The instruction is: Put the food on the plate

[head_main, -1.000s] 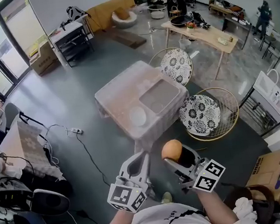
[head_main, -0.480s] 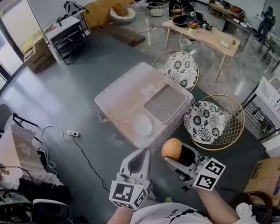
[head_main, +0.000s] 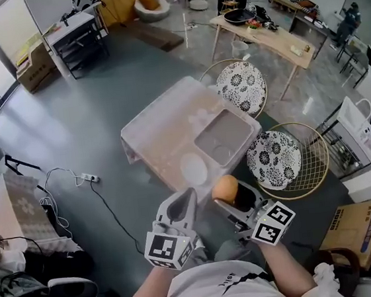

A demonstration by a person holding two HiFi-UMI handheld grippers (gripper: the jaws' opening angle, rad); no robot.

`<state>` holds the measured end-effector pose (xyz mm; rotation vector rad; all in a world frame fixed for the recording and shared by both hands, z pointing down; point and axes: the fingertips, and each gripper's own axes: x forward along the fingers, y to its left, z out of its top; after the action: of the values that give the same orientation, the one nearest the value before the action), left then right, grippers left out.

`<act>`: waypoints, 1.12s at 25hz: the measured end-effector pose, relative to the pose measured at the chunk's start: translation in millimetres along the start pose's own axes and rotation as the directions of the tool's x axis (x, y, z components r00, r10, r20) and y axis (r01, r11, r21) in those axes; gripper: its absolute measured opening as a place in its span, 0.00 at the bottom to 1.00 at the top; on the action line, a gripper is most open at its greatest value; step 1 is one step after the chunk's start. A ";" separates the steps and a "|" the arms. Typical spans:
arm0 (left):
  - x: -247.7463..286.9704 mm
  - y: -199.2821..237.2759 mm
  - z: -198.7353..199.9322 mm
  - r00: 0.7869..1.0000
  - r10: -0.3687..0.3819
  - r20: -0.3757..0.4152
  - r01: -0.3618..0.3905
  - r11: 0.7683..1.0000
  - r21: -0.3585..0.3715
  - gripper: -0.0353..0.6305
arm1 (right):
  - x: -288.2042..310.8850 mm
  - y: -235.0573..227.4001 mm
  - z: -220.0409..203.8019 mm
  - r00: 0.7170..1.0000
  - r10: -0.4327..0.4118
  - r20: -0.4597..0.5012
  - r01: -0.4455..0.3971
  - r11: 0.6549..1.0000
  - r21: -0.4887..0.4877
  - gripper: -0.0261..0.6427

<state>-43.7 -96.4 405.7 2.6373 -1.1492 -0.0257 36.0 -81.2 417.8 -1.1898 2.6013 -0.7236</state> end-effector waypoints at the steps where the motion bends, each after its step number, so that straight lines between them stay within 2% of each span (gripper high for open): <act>1: 3.4 5.3 -1.9 1.000 0.000 -0.004 0.000 1.000 -0.007 0.06 | 4.7 -5.1 -3.6 1.000 -0.010 -0.015 0.010 1.000 -0.008 0.51; 9: 31.8 36.1 -20.0 0.999 0.015 -0.032 -0.016 0.999 -0.029 0.06 | 39.3 -52.4 -30.1 0.990 -0.063 -0.129 0.054 0.996 -0.069 0.51; 17: 75.8 70.8 -28.1 0.996 0.071 -0.047 -0.073 0.997 -0.026 0.06 | 78.3 -101.7 -46.4 0.974 -0.033 -0.223 0.021 0.998 -0.058 0.51; 23: 106.6 96.4 -35.4 0.989 0.136 -0.063 -0.139 0.989 -0.051 0.06 | 103.5 -135.8 -62.6 0.943 0.000 -0.333 -0.033 0.995 -0.093 0.51; 28: 126.7 117.0 -49.9 0.979 0.185 -0.084 -0.191 0.979 -0.070 0.06 | 110.7 -168.4 -100.5 0.900 -0.005 -0.435 -0.047 0.993 -0.108 0.51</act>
<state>-34.7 -252.5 494.0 2.4290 -1.3383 0.0653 37.2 -223.0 592.7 -1.1343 3.0527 -0.9396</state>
